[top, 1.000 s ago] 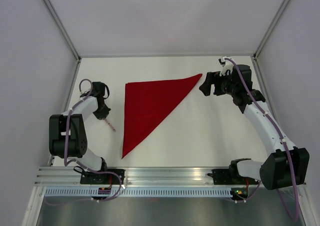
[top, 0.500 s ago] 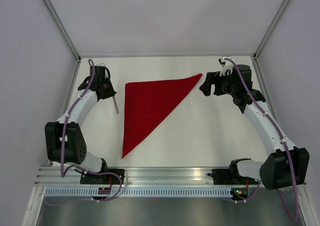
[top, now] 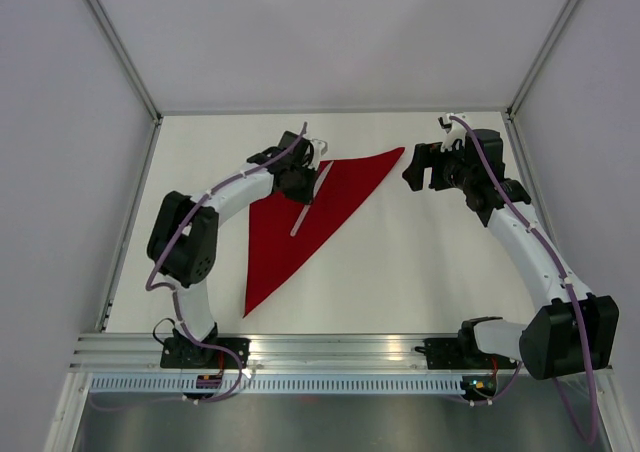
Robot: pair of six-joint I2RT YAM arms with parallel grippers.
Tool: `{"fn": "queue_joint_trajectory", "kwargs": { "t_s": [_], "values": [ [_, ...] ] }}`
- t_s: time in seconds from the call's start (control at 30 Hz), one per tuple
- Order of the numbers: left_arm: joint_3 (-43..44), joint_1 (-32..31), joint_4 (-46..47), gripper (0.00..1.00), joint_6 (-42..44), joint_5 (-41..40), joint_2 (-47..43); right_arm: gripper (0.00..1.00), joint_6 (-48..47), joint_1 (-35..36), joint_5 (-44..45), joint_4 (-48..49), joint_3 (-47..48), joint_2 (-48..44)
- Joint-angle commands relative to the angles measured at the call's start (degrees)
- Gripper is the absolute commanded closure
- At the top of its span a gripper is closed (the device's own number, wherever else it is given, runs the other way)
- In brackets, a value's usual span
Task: Fold the napkin, place the utensils inside, and roll it up
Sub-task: Place the knife on the napkin.
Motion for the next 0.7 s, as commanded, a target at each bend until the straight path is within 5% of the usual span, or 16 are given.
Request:
{"fn": "queue_joint_trajectory", "kwargs": {
  "t_s": [0.0, 0.67],
  "values": [
    [3.84, -1.63, -1.98, 0.98, 4.99, 4.81, 2.31, 0.07, -0.29, 0.23, 2.34, 0.55, 1.81, -0.73],
    [7.18, -6.99, -5.85, 0.98, 5.61, 10.08, 8.73, 0.07, -0.73, 0.23, 2.08, 0.72, 1.72, -0.12]
  ]
}}
